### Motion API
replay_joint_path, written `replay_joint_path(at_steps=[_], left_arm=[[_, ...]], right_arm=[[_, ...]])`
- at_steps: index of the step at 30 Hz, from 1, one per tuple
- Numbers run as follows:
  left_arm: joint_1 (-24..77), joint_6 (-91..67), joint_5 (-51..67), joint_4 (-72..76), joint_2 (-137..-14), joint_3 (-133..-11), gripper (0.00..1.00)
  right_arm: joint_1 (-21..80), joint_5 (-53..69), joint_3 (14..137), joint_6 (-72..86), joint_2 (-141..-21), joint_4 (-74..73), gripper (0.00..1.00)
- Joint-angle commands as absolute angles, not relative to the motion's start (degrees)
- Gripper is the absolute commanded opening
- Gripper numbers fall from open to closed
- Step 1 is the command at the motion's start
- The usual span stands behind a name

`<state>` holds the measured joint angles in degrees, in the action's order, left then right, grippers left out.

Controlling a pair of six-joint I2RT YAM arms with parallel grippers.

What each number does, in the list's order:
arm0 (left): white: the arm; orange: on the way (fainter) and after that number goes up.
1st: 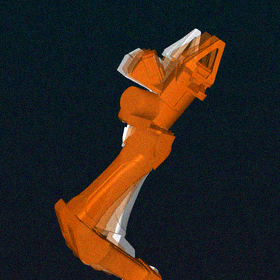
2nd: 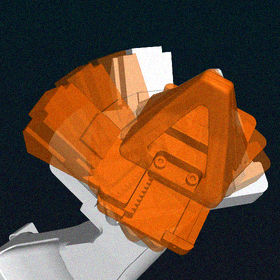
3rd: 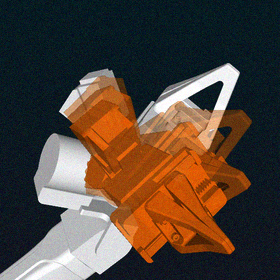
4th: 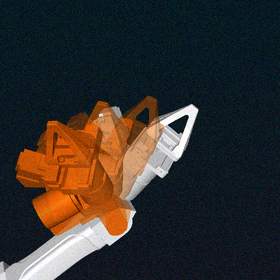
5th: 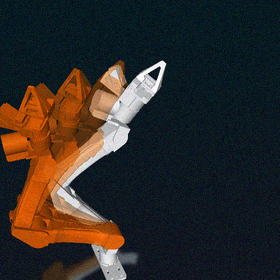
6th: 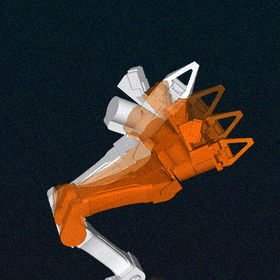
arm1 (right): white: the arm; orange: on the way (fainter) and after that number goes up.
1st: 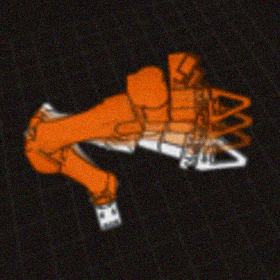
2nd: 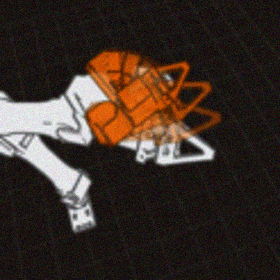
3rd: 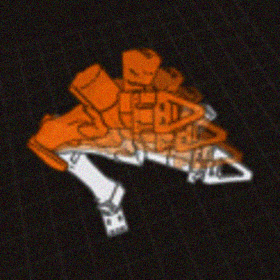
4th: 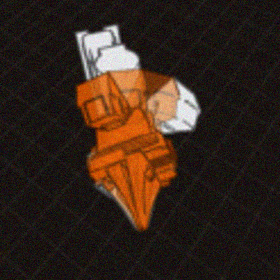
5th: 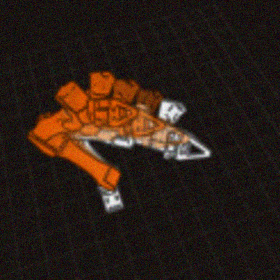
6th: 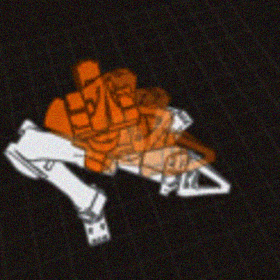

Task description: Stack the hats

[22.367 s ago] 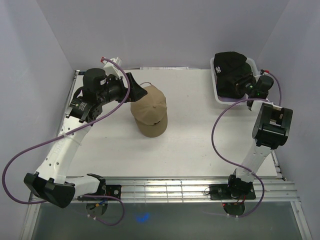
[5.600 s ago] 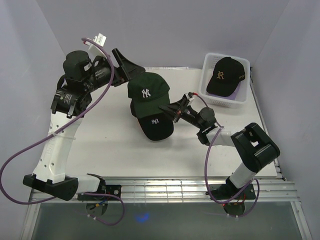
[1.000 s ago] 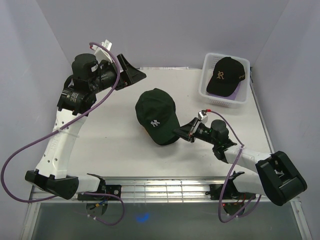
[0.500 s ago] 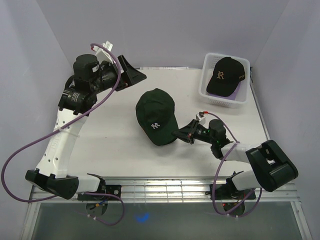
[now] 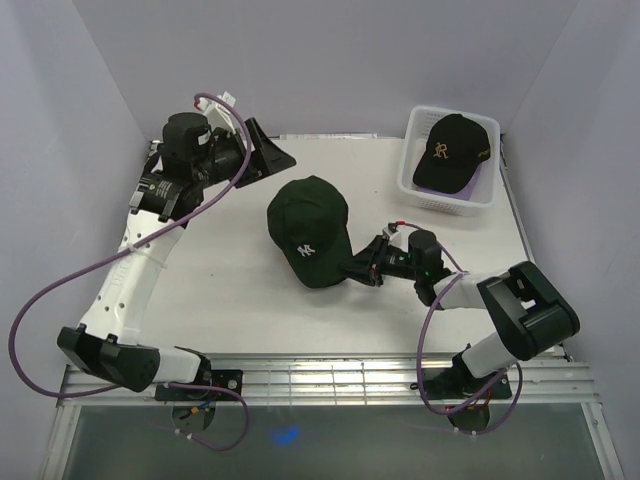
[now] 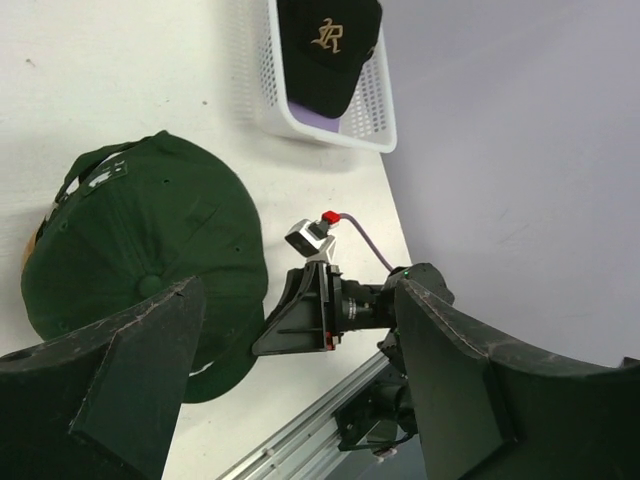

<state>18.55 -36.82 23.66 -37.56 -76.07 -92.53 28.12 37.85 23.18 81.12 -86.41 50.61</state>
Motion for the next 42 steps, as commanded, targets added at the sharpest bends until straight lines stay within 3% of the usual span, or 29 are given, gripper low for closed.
replay_joint_path(at_steps=[1,6,9,21,26,29,33,42], left_arm=[[18.37,-35.51,22.06,-37.97,-76.73,-90.80,0.87],[18.37,-34.54,20.83,-37.44,-76.99,-87.72,0.87],[18.37,-34.01,20.83,-37.62,-77.60,-87.28,0.87],[18.19,-32.43,22.85,-38.06,-79.28,-91.14,0.87],[18.11,-31.82,25.04,-37.97,-79.37,-93.16,0.87],[18.11,-31.73,26.71,-37.71,-79.19,-94.04,0.87],[18.11,-31.64,28.82,-37.18,-78.58,-94.22,0.87],[18.11,-31.73,31.11,-36.30,-77.87,-95.27,0.87]], right_arm=[[28.04,37.27,24.35,79.19,-86.67,40.62,0.37],[27.34,35.25,24.61,74.19,-81.92,31.92,0.61],[26.46,34.98,25.05,72.69,-79.28,28.31,0.68],[19.26,33.22,29.53,60.21,-63.82,5.29,0.76],[7.84,36.38,37.59,55.46,-59.24,-1.76,0.78],[1.07,39.37,44.88,53.27,-63.97,-2.89,0.78],[-6.57,36.92,64.97,50.01,-75.72,-7.72,0.78],[-13.79,28.57,96.31,45.27,-102.44,-18.88,0.74]])
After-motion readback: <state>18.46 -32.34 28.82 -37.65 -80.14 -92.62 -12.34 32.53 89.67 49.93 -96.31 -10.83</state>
